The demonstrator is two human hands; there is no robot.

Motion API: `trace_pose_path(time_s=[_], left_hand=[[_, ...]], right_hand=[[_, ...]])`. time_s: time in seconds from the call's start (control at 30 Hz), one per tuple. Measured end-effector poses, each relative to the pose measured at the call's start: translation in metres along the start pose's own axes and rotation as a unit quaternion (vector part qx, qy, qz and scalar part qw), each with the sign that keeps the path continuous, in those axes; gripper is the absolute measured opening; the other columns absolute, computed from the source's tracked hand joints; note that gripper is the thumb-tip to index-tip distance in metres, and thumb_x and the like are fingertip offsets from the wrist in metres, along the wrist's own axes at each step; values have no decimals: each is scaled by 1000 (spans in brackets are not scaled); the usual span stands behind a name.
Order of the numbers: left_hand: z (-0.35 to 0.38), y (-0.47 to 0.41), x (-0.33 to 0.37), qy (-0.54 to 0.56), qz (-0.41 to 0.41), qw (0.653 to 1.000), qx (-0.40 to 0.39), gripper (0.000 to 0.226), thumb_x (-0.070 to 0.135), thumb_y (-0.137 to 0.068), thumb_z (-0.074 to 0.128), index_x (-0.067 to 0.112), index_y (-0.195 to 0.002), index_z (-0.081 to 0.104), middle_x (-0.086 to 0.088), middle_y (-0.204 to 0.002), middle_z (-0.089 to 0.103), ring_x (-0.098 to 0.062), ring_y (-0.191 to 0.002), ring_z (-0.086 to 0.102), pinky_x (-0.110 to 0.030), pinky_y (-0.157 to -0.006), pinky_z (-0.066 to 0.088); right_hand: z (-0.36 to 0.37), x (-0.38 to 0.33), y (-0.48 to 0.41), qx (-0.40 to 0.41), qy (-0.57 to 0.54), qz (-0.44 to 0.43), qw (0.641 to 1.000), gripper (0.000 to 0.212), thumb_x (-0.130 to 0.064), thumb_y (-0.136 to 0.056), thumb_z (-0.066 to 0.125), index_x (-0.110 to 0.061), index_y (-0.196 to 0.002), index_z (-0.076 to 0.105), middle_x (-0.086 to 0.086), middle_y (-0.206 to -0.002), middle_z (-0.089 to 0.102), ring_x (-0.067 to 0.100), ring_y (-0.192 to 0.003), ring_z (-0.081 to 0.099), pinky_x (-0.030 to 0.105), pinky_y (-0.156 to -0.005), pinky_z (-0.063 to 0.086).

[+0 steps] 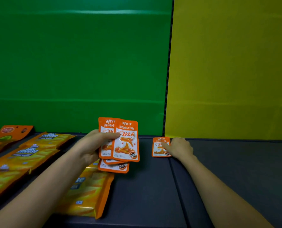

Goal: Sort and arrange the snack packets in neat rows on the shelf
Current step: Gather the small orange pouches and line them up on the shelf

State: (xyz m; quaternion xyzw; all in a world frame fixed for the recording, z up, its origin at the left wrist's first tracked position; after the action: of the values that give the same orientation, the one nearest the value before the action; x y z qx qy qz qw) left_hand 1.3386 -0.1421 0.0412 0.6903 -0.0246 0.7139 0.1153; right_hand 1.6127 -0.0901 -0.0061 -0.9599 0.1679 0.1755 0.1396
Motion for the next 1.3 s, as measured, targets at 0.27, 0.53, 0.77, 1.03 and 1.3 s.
trace_pose_path(time_s=[0.27,0.53,0.77,1.03,1.3], left_hand=[[13,4,-7,12,-1,1000,-3,2,3,-85,59,4,-86,60,-8,-58,71,-19,-46,68,-28,-42,55],[34,8,-11,40,0,999,-22,2,5,-85,60,4,-83,60,-8,-55,70,-19,-44,67,-28,-40,55],[14,-1,-3,75,32,997,10,8,7,-87,58,2,-81,61,-6,-64,73,-16,-45,67,-28,-45,57],[13,-3,-5,55,16,998,11,6,10,-84,63,4,-85,61,-10,-64,72,-18,-50,69,-31,-48,58],[23,3,-10,45,-2,999,3,7,10,-84,63,4,-82,60,-8,-54,70,-18,-45,67,-30,-43,56]], right_hand=[[-38,-20,19,86,-122,-51,987,49,-53,-93,37,-9,-97,60,9,-96,66,25,-88,60,36,-76,48],[-41,-87,85,-91,-352,-143,921,31,-46,-81,63,-17,-75,57,5,-81,73,21,-74,70,33,-68,53],[-51,-30,81,-87,-444,-60,890,23,-21,-85,65,-13,-66,55,-4,-61,64,-3,-42,57,10,-42,41],[-19,3,88,-65,-180,-9,982,36,-53,-79,62,-18,-72,57,3,-90,73,20,-88,68,38,-82,53],[-22,3,89,-36,-26,-31,999,47,-64,-84,45,-24,-60,36,0,-86,60,23,-94,62,30,-68,40]])
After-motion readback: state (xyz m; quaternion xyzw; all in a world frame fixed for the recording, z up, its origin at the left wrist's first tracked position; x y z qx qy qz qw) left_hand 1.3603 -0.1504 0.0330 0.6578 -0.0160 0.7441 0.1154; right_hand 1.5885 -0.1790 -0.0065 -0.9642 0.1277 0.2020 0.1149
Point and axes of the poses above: each hand's wrist, its own y-axis away from the middle knuckle, its own z-axis out of the palm, x = y × z, the point moved 9 cm from there along -y, towards the middle knuckle
